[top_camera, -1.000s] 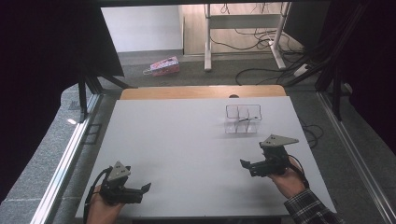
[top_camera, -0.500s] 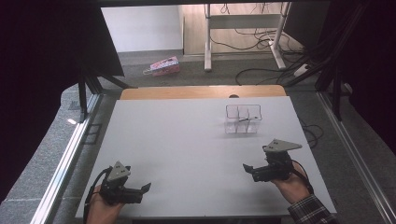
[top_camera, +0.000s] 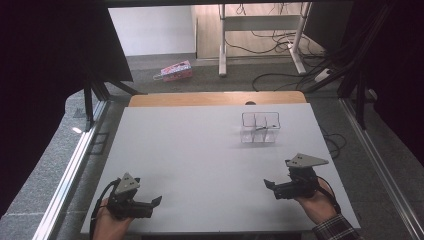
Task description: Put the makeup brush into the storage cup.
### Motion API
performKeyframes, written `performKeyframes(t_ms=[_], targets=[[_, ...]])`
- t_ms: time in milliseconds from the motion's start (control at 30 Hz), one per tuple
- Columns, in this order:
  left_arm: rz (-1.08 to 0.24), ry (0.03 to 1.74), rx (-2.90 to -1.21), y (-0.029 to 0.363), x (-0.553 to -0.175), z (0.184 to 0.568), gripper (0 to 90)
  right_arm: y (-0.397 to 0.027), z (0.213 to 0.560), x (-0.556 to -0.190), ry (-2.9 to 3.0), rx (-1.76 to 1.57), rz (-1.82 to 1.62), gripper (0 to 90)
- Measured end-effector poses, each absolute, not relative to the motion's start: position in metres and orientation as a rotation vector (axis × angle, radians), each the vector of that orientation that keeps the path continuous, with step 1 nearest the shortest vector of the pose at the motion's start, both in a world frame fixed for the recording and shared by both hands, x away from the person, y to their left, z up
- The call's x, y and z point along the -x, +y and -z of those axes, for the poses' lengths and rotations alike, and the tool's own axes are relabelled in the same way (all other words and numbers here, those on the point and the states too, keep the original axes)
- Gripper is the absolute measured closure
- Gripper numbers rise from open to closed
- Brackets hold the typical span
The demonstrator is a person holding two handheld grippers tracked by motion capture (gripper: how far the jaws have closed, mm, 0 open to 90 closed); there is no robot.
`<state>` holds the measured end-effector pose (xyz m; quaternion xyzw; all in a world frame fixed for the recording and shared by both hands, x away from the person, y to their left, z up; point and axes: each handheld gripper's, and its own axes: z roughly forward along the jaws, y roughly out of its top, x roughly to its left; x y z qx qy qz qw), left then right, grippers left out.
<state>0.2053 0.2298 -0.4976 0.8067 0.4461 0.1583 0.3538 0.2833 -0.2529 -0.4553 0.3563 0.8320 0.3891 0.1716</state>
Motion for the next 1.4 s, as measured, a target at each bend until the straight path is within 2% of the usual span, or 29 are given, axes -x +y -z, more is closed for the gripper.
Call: performKeyframes(t_ms=[1400], targets=[[-0.409, 1.153, -2.090, 0.229, -0.205, 0.498, 2.3, -0.290, 0.467, -0.249, 2.340, -1.084, -1.016, 0.0]])
